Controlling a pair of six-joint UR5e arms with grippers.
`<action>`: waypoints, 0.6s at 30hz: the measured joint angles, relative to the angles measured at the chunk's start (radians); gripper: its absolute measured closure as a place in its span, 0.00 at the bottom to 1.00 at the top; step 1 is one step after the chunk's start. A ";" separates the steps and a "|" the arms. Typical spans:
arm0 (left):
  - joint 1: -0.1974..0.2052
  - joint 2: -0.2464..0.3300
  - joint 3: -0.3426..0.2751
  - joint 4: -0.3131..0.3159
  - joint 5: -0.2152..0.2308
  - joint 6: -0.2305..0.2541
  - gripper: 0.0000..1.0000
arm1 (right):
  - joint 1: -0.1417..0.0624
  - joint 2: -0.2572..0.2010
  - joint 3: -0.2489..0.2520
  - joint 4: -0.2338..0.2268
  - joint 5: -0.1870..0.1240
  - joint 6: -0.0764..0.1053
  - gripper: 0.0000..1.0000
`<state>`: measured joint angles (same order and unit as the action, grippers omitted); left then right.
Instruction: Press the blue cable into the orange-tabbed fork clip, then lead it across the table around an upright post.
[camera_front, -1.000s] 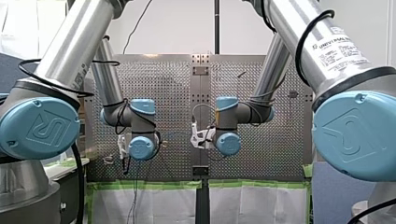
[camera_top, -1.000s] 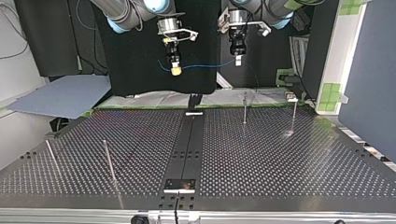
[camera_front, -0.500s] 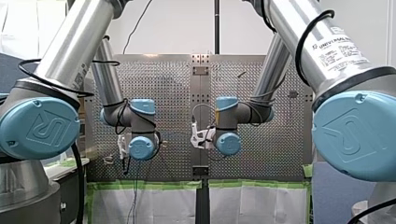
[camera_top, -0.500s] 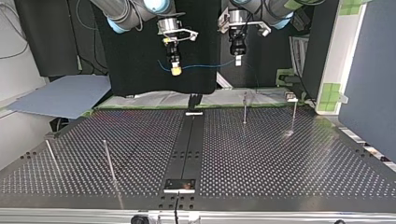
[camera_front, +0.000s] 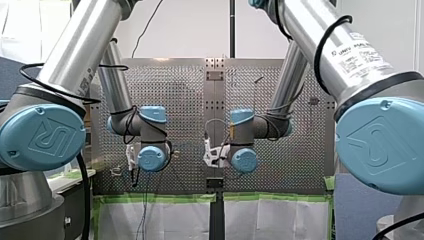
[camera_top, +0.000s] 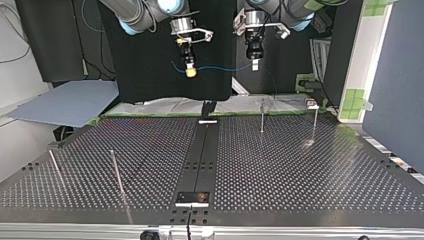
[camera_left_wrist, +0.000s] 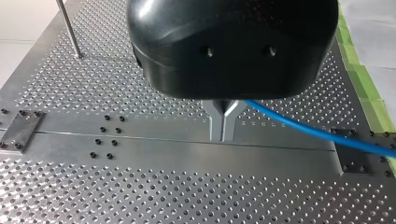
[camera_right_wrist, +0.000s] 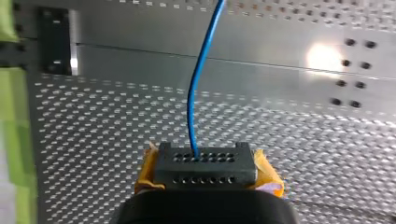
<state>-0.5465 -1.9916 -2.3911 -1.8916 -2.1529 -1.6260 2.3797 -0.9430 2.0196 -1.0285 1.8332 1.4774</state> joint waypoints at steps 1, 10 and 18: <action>0.000 0.000 0.000 0.000 0.000 0.000 1.00 | 0.000 0.009 0.000 0.000 0.000 0.000 1.00; 0.000 0.000 0.000 0.000 0.000 0.000 1.00 | 0.000 0.088 0.000 0.000 0.000 0.000 1.00; 0.016 -0.021 -0.020 0.007 0.019 0.021 0.98 | 0.000 0.096 0.000 0.000 0.000 0.000 1.00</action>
<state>-0.5307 -2.0124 -2.4116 -1.8849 -2.1336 -1.6053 2.3800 -0.8465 2.0196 -1.0280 1.8333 1.4775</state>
